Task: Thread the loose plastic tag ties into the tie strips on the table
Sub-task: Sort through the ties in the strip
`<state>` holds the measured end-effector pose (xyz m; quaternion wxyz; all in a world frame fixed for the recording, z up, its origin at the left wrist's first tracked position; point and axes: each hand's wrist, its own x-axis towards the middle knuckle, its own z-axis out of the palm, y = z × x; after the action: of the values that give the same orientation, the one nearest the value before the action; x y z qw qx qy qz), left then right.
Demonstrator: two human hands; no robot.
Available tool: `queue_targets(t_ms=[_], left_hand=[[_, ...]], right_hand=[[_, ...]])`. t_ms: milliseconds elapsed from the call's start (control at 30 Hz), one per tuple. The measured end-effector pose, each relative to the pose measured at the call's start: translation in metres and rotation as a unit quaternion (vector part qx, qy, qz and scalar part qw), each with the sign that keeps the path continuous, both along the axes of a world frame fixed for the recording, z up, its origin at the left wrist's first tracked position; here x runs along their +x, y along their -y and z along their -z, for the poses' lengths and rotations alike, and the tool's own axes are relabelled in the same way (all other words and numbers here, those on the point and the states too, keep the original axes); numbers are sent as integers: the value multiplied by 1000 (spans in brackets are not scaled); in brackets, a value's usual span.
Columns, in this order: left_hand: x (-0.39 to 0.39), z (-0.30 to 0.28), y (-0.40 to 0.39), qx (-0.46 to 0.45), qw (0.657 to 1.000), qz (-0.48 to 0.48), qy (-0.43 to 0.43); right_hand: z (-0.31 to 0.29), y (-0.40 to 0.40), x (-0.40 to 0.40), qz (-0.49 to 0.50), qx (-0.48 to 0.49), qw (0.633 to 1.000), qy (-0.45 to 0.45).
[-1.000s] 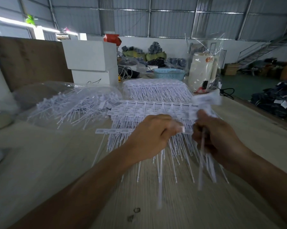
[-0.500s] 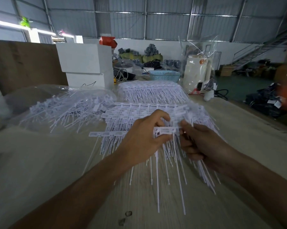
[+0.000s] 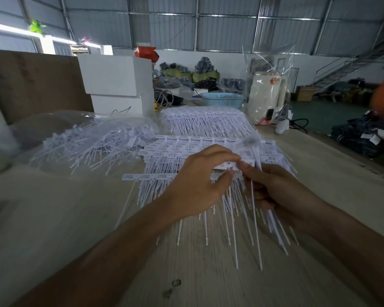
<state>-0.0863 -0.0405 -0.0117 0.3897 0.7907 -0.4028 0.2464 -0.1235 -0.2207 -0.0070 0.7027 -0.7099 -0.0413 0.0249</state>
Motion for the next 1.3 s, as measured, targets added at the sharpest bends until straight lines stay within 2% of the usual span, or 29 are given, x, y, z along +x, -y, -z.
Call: queue_targets(t_ms=[100, 300, 367, 433, 500, 533, 767, 833, 933, 1067, 1133, 1233, 1300], left_hand=[[5, 3, -5, 44, 998, -33, 31], [7, 2, -12, 118, 971, -74, 197], [6, 2, -10, 87, 985, -40, 146], [7, 0, -9, 39, 999, -6, 29], [9, -2, -10, 7, 996, 21, -90], [10, -3, -10, -1, 992, 30, -123], [10, -1, -12, -26, 989, 34, -141], [9, 3, -11, 0, 993, 52, -108], [7, 13, -6, 63, 997, 47, -10], [8, 9, 0, 46, 997, -21, 53], [6, 6, -1, 74, 993, -39, 86], [1, 7, 1, 130, 984, -47, 110], [0, 8, 3, 124, 984, -62, 114]], right_hand=[[1, 5, 3, -12, 25, 999, -24], [4, 4, 1, -20, 16, 1000, -9], [3, 4, -1, -16, -5, 1000, 21], [0, 3, -3, -12, -73, 994, 86], [-1, 0, -4, -19, -142, 978, 153], [-2, -1, -4, -19, -153, 975, 162], [6, 9, 6, -12, -8, 999, 45], [1, 24, 14, 55, 57, 996, 37], [-8, 53, 22, 137, 131, 981, 32], [2, 34, 20, 40, 103, 994, 11], [7, 12, 13, -12, 101, 995, 4], [8, -6, 2, -35, 74, 997, 11], [10, -9, -1, -32, 83, 996, 6]])
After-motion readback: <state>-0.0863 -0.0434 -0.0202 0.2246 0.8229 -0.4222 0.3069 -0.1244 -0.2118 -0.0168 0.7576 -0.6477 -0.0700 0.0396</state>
